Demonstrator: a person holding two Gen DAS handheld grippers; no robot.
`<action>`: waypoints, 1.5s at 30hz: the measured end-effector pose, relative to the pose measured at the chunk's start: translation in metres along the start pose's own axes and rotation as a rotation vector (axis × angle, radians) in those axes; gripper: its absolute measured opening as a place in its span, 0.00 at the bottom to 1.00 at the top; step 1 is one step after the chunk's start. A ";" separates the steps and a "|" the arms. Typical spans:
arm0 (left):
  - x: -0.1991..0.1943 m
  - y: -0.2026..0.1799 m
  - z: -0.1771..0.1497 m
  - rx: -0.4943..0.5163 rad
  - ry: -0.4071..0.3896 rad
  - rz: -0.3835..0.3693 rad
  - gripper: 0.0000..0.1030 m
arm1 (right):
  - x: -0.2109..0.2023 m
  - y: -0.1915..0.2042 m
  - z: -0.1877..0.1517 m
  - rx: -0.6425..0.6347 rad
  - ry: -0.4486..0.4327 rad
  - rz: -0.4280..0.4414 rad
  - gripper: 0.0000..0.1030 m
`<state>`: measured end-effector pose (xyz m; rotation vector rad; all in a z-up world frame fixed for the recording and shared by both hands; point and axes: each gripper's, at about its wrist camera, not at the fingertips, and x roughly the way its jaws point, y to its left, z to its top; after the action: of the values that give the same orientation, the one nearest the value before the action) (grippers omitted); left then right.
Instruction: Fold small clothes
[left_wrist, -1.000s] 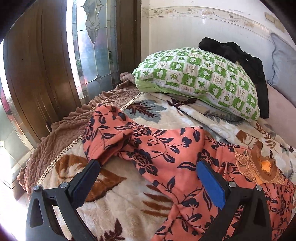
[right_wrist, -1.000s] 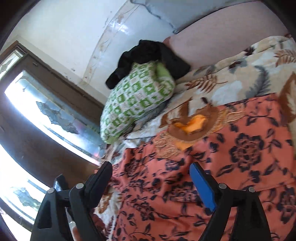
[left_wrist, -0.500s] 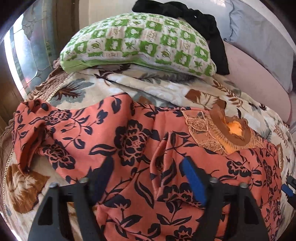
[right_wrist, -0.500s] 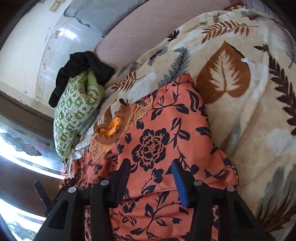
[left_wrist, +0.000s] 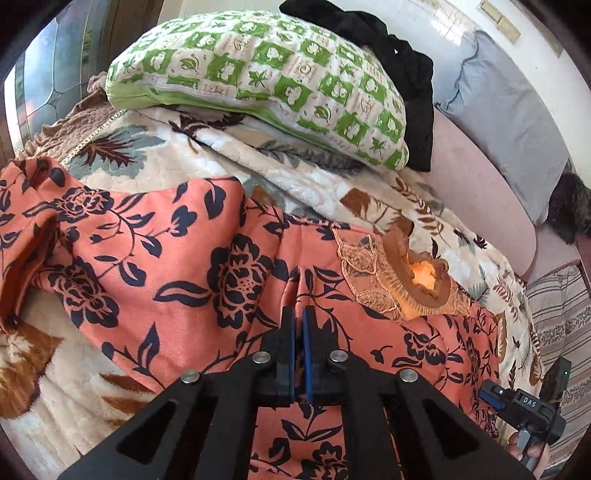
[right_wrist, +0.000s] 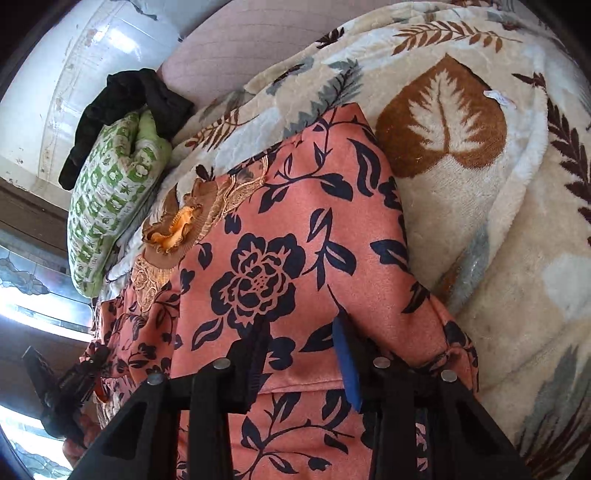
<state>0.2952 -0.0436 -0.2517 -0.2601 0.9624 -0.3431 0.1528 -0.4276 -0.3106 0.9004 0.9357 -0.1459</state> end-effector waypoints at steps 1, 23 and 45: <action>-0.006 0.001 0.002 -0.004 -0.014 -0.011 0.03 | 0.000 0.002 0.000 -0.010 -0.001 -0.008 0.38; 0.033 -0.012 -0.017 -0.009 0.115 0.004 0.08 | 0.009 0.023 -0.006 -0.144 -0.041 -0.100 0.49; 0.004 0.025 -0.008 -0.050 0.095 0.224 0.13 | 0.014 0.031 -0.009 -0.211 -0.069 -0.147 0.55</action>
<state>0.2949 -0.0229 -0.2686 -0.1802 1.0835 -0.1276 0.1701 -0.3983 -0.3045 0.6283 0.9338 -0.1989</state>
